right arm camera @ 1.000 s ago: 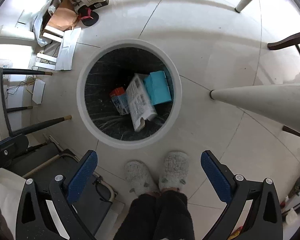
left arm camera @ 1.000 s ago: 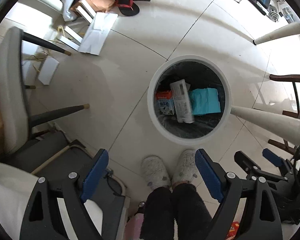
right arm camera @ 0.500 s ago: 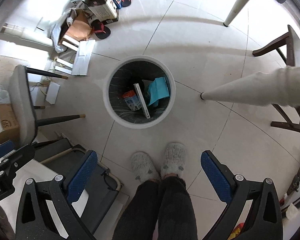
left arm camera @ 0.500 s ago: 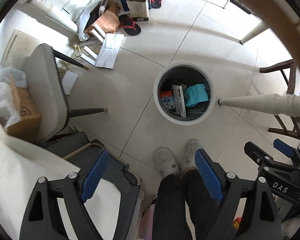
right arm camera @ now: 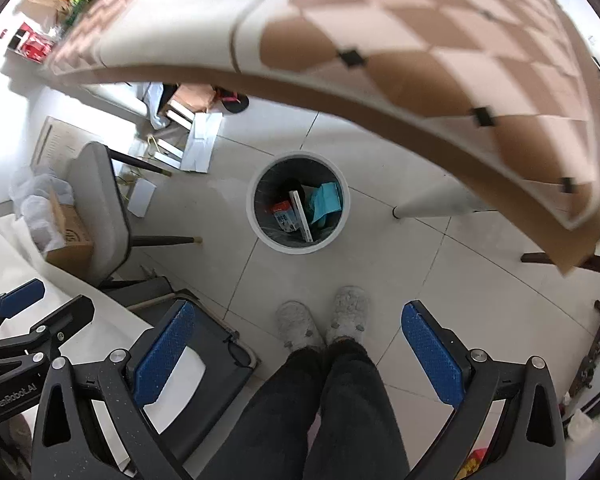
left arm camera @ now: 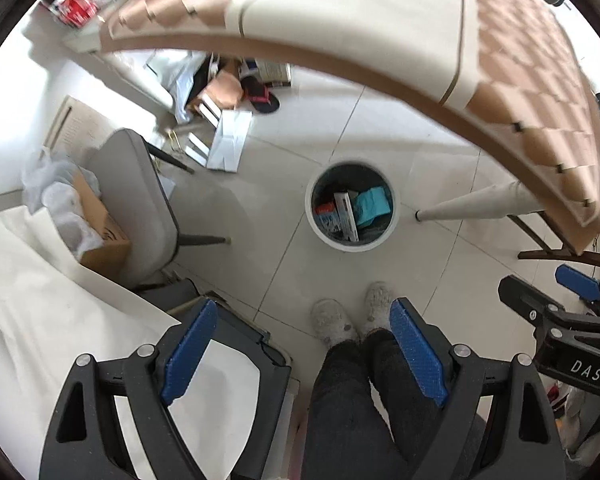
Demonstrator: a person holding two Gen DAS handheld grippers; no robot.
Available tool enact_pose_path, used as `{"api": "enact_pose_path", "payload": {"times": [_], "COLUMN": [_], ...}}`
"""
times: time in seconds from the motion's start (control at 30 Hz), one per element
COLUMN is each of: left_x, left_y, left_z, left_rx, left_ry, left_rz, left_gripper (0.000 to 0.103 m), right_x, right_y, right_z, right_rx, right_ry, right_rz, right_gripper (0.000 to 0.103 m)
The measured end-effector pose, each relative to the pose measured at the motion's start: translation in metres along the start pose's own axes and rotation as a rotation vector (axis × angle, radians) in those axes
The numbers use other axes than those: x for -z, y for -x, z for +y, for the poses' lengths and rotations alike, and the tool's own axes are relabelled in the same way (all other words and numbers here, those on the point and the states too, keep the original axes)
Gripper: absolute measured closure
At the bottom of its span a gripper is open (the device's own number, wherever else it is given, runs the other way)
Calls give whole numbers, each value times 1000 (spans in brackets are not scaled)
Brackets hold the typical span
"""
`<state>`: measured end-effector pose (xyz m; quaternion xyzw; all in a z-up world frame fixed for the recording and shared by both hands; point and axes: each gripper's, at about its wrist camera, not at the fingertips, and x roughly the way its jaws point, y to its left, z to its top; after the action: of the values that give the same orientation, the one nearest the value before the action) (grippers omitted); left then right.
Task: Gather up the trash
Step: 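Move both open tools back over the table toward the remaining items, then grasp the foil blister pack with the left tool while the right tool grasps the red snack bag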
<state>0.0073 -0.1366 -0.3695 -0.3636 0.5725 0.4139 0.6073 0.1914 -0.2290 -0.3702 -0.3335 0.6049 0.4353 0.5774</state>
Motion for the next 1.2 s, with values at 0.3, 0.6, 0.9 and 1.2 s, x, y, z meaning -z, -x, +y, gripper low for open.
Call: {"api": "enact_pose_path", "payload": {"times": [0.3, 0.6, 0.9, 1.2], "left_x": [-35, -168, -320, -371], "left_y": [73, 113, 57, 0], "left_z": [-9, -44, -69, -36], "left_rx": [13, 118, -33, -108], "left_ry": [23, 63, 327, 552], "left_rz": [-138, -230, -150, -43], "left_gripper": [15, 3, 0, 0], "right_x": [-22, -128, -317, -498], "right_y": [93, 131, 106, 30], "right_z": [-1, -54, -152, -151], "right_rx": [-91, -144, -155, -41], "right_ry": [-63, -167, -364, -462], "right_rz": [-104, -173, -175, -142], "right_gripper": [0, 0, 0, 0]}}
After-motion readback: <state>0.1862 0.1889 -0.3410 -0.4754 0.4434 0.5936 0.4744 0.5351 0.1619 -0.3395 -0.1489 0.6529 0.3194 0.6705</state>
